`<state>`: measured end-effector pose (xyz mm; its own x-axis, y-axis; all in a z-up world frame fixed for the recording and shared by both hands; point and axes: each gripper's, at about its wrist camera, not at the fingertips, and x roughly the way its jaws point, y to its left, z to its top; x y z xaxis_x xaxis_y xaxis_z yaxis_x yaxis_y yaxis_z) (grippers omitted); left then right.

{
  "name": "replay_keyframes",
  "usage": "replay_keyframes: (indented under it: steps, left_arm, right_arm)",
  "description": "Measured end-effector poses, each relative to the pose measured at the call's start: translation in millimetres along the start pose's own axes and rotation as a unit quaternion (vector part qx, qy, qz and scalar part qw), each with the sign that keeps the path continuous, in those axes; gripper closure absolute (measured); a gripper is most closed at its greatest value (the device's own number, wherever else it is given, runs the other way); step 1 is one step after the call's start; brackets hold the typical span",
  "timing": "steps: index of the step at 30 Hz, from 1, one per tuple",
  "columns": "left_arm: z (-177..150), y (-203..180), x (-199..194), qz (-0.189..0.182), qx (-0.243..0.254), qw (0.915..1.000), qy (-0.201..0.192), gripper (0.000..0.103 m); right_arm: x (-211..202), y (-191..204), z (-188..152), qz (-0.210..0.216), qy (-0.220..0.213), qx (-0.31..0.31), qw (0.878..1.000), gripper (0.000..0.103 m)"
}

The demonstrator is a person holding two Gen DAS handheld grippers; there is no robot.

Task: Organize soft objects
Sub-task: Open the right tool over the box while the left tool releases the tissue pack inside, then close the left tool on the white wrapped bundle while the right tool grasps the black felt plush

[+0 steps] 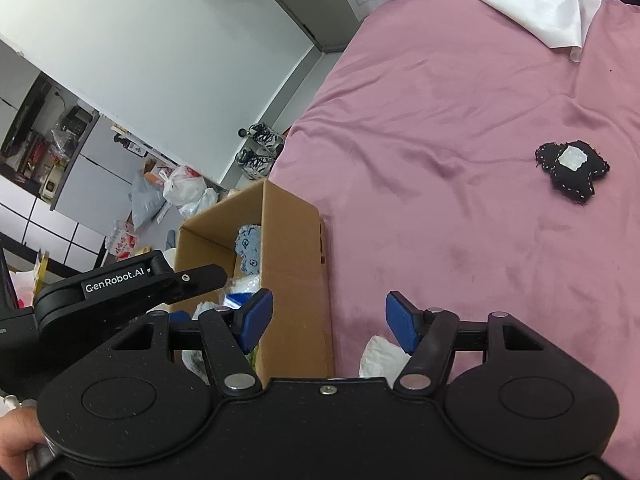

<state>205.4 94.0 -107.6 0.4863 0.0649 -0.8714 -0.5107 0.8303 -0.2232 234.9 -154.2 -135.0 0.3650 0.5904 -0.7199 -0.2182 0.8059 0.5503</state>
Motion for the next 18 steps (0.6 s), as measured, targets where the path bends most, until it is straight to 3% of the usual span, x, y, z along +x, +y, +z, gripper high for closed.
replay_keyframes:
  steps: [11, 18]
  left_arm:
    - [-4.4, -11.0, -12.3, 0.012, 0.014, 0.9998, -0.010, 0.029]
    - [-13.7, -29.0, -27.0, 0.011, 0.034, 0.9990, -0.025, 0.023]
  right_arm:
    - [-11.8, -8.6, 4.7, -0.015, -0.016, 0.010, 1.000, 0.040]
    - [-32.7, -21.1, 11.0, -0.026, -0.040, 0.012, 0.999, 0.027]
